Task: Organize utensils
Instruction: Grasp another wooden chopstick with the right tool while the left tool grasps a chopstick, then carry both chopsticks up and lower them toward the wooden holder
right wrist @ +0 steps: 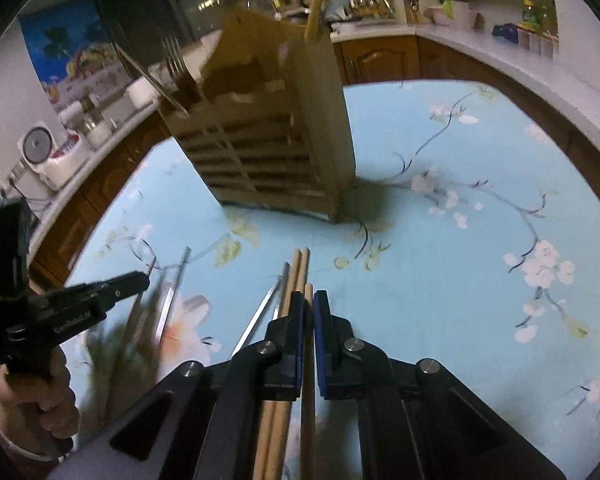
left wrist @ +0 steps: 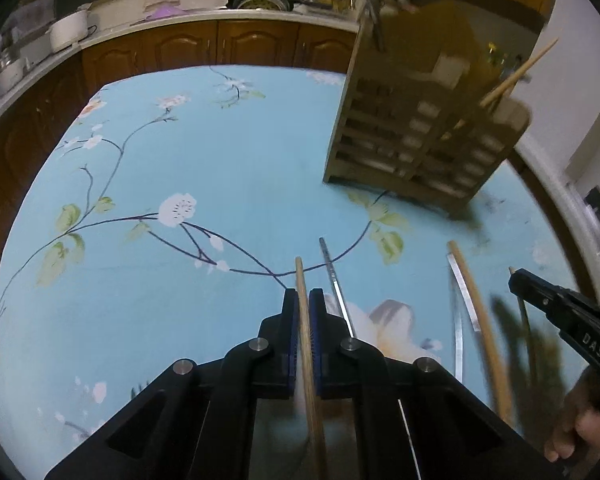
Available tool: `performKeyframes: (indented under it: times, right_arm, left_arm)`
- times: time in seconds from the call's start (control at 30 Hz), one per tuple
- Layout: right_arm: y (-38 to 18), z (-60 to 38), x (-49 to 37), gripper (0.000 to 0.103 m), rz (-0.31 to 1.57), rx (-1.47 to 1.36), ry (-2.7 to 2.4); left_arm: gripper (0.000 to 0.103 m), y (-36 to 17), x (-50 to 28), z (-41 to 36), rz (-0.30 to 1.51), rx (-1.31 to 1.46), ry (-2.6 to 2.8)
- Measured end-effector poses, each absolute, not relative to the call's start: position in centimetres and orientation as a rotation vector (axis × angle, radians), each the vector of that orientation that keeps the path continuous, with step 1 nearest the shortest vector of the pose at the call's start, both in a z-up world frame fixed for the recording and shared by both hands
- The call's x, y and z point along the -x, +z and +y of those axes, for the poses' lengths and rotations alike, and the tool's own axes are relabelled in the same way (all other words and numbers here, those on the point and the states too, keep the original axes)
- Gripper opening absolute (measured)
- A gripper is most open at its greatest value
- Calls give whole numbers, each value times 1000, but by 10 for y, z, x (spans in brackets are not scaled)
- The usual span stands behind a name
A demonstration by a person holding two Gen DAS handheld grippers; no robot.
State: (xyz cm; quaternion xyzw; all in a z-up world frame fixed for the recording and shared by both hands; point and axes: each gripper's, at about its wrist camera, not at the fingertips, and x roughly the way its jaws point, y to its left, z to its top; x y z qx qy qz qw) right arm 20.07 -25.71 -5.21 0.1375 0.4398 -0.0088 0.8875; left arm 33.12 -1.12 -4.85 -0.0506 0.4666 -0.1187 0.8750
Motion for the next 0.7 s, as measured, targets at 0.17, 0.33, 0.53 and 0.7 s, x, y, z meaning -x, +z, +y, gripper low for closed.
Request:
performKeyframes:
  times: [0.17,0.33,0.53,0.7]
  right_arm:
    - [-17,-261,-185,5,829,-311,-10]
    - [20,-264,-172,5,742,-322,-6]
    - [65,-268,-157,5,624,-319,-5]
    - [95,-271,-150,5,544,-309,-11]
  left_arm:
    - [4,-14,-307,6,900,165,-284]
    - [3,26,-275,19,813,190,-319]
    - [3,67,-238,27,714,168,-344]
    - [3,89,-211,32,637,153,-342]
